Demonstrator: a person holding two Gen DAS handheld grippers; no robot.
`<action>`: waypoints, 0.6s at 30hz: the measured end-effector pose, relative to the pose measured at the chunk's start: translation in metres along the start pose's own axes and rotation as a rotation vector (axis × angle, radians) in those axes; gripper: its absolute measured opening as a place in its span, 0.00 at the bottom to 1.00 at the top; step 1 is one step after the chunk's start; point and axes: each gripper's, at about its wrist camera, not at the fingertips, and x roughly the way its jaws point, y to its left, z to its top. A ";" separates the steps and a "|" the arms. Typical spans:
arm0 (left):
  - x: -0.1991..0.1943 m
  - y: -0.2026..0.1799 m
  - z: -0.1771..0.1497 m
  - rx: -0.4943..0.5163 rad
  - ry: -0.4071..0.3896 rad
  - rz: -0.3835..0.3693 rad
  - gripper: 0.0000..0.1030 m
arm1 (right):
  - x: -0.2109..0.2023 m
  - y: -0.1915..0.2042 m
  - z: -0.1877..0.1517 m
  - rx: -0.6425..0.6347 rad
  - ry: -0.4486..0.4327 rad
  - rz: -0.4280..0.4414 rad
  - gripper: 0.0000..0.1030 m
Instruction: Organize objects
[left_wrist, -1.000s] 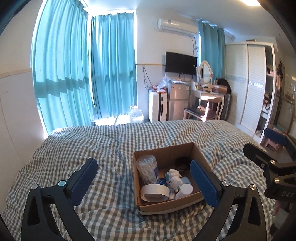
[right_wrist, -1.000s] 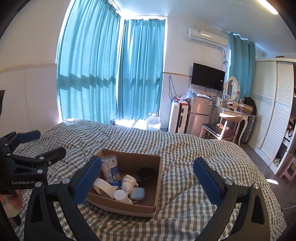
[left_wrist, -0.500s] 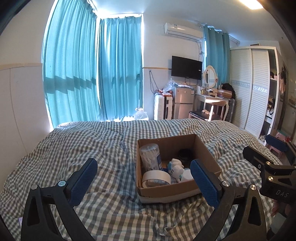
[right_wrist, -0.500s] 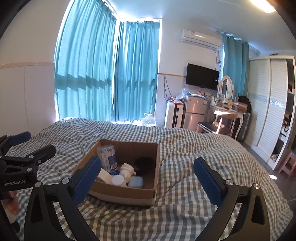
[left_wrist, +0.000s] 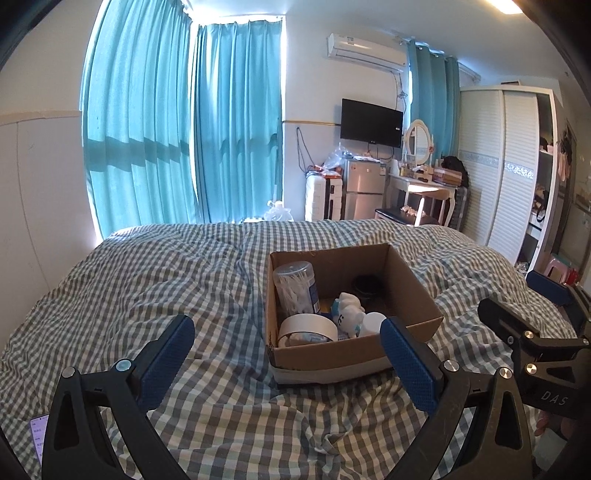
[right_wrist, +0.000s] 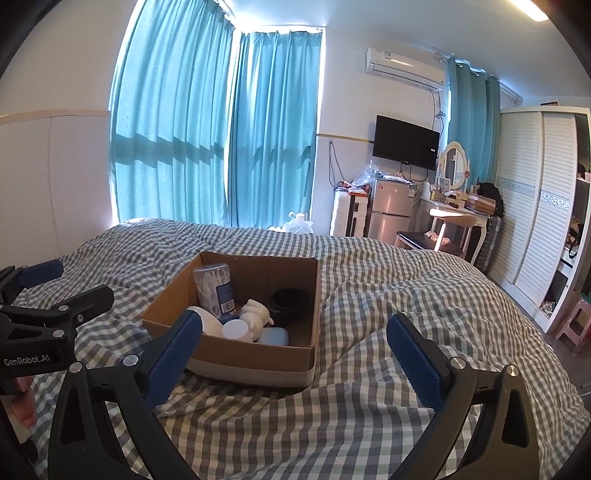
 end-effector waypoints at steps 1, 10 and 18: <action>-0.001 0.000 0.000 -0.001 0.000 -0.001 1.00 | 0.000 0.000 0.000 0.000 0.002 0.000 0.98; -0.003 0.001 -0.001 -0.002 0.007 -0.009 1.00 | 0.002 0.000 -0.001 0.009 0.010 -0.006 0.98; -0.003 0.000 -0.001 -0.004 0.009 -0.010 1.00 | 0.004 -0.001 -0.003 0.024 0.016 -0.005 0.98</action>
